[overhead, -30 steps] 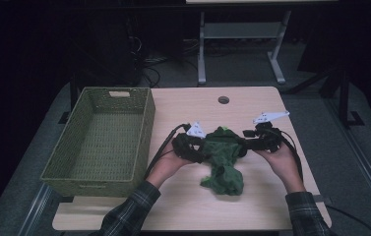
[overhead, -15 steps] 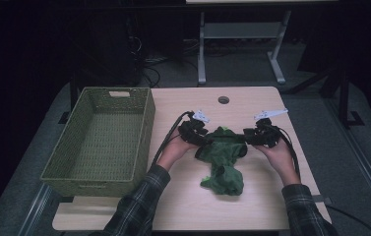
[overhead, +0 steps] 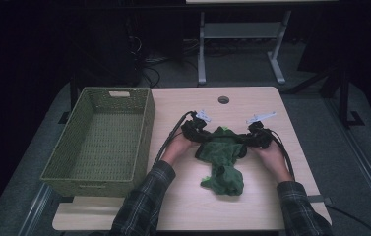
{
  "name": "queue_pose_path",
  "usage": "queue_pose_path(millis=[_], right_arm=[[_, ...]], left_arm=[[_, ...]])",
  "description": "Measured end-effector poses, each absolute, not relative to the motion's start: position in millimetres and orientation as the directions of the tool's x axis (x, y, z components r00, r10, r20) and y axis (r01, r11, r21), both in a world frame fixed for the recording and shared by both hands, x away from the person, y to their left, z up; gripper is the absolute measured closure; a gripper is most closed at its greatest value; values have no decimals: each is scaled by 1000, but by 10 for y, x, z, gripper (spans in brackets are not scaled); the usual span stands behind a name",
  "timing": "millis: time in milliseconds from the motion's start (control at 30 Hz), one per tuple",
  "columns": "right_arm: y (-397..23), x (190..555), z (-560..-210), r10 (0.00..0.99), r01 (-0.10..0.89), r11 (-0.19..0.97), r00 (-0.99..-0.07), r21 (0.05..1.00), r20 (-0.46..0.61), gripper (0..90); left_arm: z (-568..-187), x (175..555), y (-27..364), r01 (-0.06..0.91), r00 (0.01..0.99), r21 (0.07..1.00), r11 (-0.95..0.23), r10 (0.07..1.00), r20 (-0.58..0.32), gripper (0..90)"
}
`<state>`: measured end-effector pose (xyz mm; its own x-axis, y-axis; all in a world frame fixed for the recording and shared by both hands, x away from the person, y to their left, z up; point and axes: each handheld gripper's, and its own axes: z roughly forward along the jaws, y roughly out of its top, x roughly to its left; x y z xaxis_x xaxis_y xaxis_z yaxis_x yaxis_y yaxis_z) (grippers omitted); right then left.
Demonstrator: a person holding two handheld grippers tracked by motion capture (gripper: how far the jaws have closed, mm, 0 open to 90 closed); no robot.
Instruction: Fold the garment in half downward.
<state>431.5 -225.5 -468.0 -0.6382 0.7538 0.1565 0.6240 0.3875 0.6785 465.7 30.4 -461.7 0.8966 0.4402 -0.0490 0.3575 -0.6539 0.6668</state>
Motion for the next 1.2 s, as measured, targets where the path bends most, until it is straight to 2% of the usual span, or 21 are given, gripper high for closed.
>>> queue_pose_path(millis=[100, 267, 533, 767, 1200], right_arm=[[-2242, 4300, -4642, 751, 612, 395, -645, 685, 143, 863], [-2241, 4289, -4545, 756, 592, 370, -640, 716, 138, 864], [-2234, 4433, -4167, 763, 578, 372, -636, 726, 115, 868], [-2248, 4521, -3895, 768, 539, 365, -636, 759, 83, 871], [-2329, 4120, -3848, 710, 483, 376, -698, 791, 89, 871]], left_arm=[[-4603, 4659, 297, 365, 893, 659, -658, 448, -48, 869], [-4444, 4655, 294, 404, 865, 703, -585, 495, -86, 876], [-4060, 4690, 277, 363, 845, 762, -536, 533, -27, 876], [-3816, 4709, 260, 334, 849, 790, -514, 528, -15, 874], [-3779, 4345, 404, 318, 873, 819, -477, 484, -57, 870]])
